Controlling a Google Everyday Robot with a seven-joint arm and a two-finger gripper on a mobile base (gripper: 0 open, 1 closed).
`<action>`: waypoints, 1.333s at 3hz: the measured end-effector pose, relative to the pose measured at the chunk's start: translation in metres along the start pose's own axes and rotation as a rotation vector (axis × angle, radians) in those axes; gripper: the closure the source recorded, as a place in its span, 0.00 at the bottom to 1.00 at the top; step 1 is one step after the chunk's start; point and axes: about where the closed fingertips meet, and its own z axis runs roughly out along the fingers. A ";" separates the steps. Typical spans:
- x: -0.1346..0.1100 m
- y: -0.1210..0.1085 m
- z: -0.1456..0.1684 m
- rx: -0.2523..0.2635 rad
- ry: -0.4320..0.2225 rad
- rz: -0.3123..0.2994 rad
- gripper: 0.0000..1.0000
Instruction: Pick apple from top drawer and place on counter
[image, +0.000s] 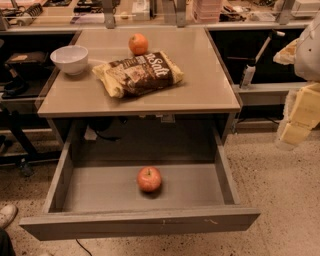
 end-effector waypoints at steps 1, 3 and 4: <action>0.000 0.000 0.000 0.000 0.000 0.000 0.00; -0.022 0.004 0.049 -0.022 -0.079 0.025 0.00; -0.039 0.016 0.095 -0.072 -0.164 0.051 0.00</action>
Offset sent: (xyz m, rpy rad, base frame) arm 0.0134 0.0193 -0.0288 0.0497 -0.0002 -0.0076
